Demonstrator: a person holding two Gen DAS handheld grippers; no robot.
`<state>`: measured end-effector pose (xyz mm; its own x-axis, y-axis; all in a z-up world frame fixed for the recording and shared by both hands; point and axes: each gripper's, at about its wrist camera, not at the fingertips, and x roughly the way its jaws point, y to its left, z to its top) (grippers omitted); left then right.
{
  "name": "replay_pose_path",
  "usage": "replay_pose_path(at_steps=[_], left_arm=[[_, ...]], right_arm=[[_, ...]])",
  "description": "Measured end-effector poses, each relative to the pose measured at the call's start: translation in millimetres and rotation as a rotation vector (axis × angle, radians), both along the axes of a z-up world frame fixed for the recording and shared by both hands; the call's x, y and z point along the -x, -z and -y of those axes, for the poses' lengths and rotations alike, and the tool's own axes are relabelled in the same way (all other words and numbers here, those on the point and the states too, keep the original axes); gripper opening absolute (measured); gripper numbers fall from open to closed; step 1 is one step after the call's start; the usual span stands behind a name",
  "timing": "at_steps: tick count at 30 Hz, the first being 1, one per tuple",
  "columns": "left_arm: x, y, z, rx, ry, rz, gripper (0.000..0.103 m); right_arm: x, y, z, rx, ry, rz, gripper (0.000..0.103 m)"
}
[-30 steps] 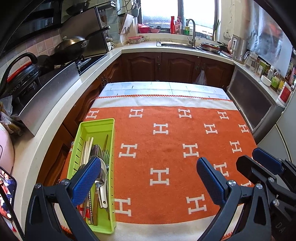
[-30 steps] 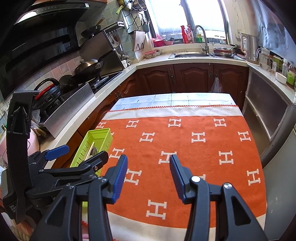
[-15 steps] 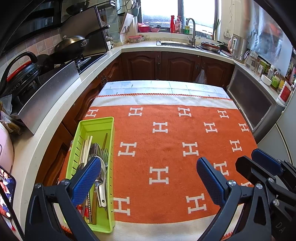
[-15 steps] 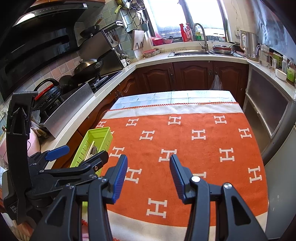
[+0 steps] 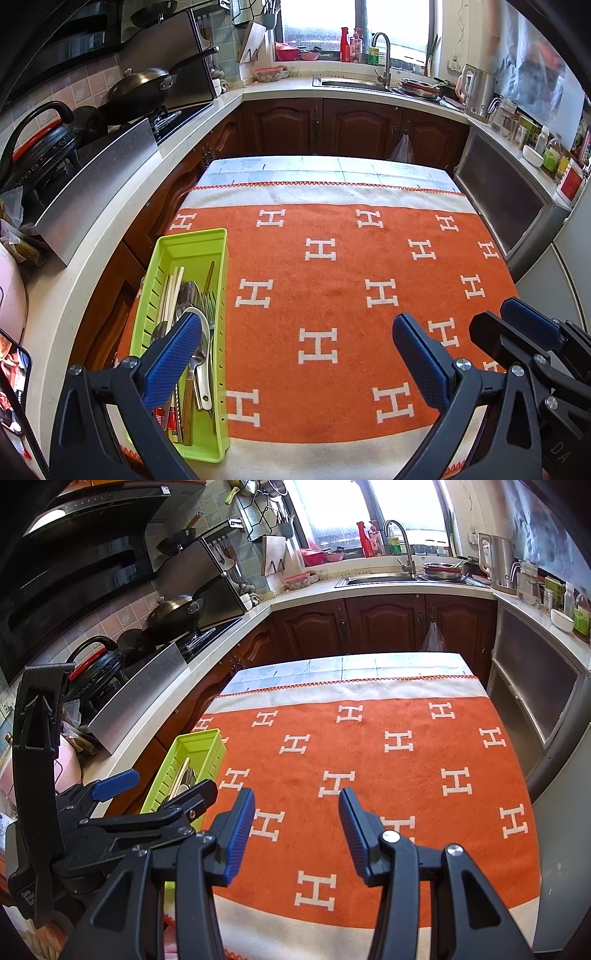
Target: Organize utensils
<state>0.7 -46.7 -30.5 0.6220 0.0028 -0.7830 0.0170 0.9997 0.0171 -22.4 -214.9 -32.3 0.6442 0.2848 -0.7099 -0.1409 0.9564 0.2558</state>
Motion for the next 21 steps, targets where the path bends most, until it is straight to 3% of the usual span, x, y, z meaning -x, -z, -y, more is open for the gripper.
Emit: replay_pose_path(at_steps=[21], left_arm=[[0.5,0.6,1.0,-0.004,-0.001,-0.001,0.102]], right_arm=[[-0.4,0.1,1.9,-0.004,0.0,-0.002,0.048]])
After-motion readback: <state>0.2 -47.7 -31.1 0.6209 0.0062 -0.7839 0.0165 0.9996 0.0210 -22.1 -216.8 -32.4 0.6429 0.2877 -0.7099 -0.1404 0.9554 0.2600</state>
